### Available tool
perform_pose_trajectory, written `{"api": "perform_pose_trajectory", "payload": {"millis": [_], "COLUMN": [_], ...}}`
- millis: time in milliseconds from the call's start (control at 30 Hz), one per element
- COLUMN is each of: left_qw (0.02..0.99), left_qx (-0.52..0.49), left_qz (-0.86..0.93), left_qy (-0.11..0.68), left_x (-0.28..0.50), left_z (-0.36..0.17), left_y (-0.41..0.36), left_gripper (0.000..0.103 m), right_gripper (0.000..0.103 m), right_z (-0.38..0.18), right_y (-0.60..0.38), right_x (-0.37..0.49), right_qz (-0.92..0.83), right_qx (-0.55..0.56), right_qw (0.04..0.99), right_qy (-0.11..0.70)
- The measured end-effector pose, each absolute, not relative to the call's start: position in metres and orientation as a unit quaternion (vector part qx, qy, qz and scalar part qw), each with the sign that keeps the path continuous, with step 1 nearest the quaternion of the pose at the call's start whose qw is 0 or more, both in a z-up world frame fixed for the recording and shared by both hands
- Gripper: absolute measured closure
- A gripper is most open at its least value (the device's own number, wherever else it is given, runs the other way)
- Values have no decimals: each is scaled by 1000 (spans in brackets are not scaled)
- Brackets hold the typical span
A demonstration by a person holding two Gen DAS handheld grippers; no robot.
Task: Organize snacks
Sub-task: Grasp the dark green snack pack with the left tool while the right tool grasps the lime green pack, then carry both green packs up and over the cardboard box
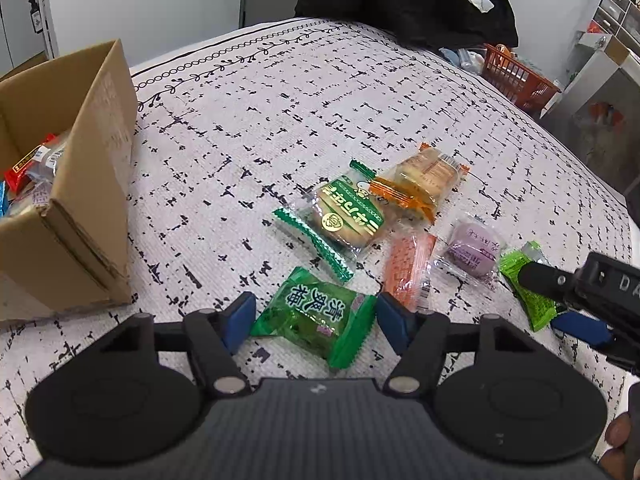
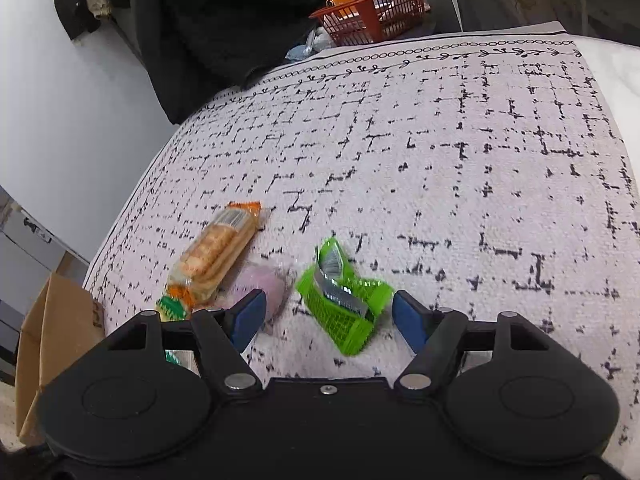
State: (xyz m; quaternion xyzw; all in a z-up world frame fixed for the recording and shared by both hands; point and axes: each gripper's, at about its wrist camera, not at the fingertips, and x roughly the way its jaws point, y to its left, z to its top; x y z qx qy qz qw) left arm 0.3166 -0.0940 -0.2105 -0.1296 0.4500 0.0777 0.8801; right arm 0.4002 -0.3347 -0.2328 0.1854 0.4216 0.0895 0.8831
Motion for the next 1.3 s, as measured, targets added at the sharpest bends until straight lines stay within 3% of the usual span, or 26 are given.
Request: {"api": "perform_pose_trajectory", "payload": {"millis": [167,233,300,400,1300], "left_qw": [881,882,885,886,918], "left_qx": [-127,-130,-129,-132,-173], "left_qz": [84,82,81,79,58], "left_qy": [447,445,441,438,352], "left_x": [314,312,310,307,265], "left_z": [-208,-205,-201,-198,-111], "left_y": [-94,-93,-93,-93,-64], "left_gripper": [53,57,61,65,67], "right_gripper": [38,48,69,76,77], "right_z": [-232,-232,-233,-233,-129], "right_y": [-327,-328,-332,-335,-297], "right_x": [398,397,396,394,347], "right_qz": [84,76,86,105,185], "right_qx": [152,150,165,187,168], "right_qw": [893,894,890,882,909], "right_qy": [416,415,417,420,333]}}
